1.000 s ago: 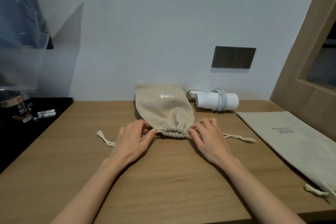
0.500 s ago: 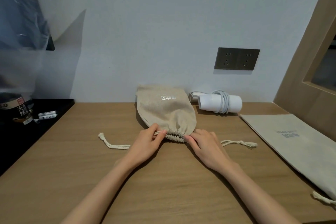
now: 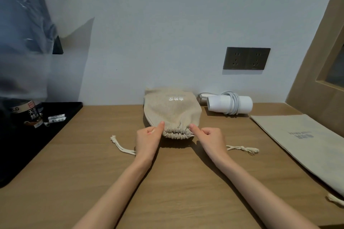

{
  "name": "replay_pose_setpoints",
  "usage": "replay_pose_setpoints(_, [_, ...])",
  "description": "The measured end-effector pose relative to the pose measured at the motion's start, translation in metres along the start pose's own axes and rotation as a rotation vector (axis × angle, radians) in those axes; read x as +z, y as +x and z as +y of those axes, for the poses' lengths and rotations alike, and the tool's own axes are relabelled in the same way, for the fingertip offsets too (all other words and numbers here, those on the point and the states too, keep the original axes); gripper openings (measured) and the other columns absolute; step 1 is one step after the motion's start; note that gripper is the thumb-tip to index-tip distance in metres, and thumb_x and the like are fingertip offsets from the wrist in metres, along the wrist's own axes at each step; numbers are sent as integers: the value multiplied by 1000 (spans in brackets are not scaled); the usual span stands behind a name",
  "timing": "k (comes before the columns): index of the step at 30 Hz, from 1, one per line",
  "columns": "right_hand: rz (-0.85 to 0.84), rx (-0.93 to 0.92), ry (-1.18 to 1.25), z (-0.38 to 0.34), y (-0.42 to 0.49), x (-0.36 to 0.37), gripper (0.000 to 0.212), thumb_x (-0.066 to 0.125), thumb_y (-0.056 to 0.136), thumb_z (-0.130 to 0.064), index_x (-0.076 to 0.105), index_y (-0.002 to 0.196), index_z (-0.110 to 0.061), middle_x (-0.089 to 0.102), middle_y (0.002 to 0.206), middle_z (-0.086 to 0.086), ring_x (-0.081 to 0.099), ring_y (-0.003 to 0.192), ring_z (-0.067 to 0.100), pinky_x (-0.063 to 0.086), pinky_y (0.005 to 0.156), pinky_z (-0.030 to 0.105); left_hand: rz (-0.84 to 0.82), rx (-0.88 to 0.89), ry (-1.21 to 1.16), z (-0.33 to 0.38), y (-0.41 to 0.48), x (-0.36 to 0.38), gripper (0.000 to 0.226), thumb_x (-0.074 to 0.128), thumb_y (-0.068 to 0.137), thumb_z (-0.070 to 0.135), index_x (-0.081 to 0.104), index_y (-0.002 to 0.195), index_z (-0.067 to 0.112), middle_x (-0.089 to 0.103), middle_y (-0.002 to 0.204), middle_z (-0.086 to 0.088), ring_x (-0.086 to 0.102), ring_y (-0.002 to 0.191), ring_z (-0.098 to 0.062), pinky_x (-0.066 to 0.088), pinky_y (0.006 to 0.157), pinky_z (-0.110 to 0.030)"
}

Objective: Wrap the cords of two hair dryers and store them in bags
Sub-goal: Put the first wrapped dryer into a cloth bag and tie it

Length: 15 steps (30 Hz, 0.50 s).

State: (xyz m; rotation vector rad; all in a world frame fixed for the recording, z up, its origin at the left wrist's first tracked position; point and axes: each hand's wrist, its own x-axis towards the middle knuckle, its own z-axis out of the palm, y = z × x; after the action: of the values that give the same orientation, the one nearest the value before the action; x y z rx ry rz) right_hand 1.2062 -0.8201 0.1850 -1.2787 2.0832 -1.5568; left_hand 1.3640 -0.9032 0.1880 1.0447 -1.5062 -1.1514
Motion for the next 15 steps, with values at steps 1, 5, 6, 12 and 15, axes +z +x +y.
replay_pose_setpoints(1, [35, 3, -30, -1, 1, 2, 60, 66, 82, -37, 24, 43, -20, 20, 45, -4, 21, 49, 13, 18, 55, 32, 26, -10, 33, -1, 1, 1, 65, 66, 86, 29, 20, 41, 20, 16, 46, 10, 15, 49, -13, 13, 57, -32])
replay_pose_setpoints(5, [120, -35, -172, 0, 2, 5, 46, 60, 73, -15, 25, 44, -19, 19, 52, 2, 19, 56, 14, 17, 53, 31, 11, 122, 199, -5, 1, -5, 49, 56, 78, 11, 22, 44, 19, 17, 46, 6, 17, 52, -14, 17, 55, -31])
replay_pose_setpoints(6, [127, -49, -214, 1, 3, 4, 45, 60, 72, -13, 25, 45, -18, 19, 52, 3, 18, 56, 15, 17, 52, 31, -14, 238, 291, -6, 0, -9, 48, 55, 78, 7, 22, 46, 20, 16, 46, 6, 15, 51, -13, 16, 52, -30])
replay_pose_setpoints(12, [74, -229, -487, 9, 2, -17, 52, 61, 82, -11, 30, 41, -20, 28, 39, -4, 28, 44, 17, 24, 46, 30, -103, 432, 605, -8, 4, -23, 56, 60, 77, 3, 19, 44, 21, 15, 39, 3, 14, 44, -14, 15, 42, -25])
replay_pose_setpoints(15, [74, -237, -516, 14, 4, -21, 46, 63, 83, -13, 41, 43, -17, 36, 40, 0, 33, 44, 17, 29, 45, 31, -111, 435, 606, -8, 2, -23, 57, 61, 77, 4, 19, 42, 21, 18, 36, 0, 17, 43, -15, 21, 42, -24])
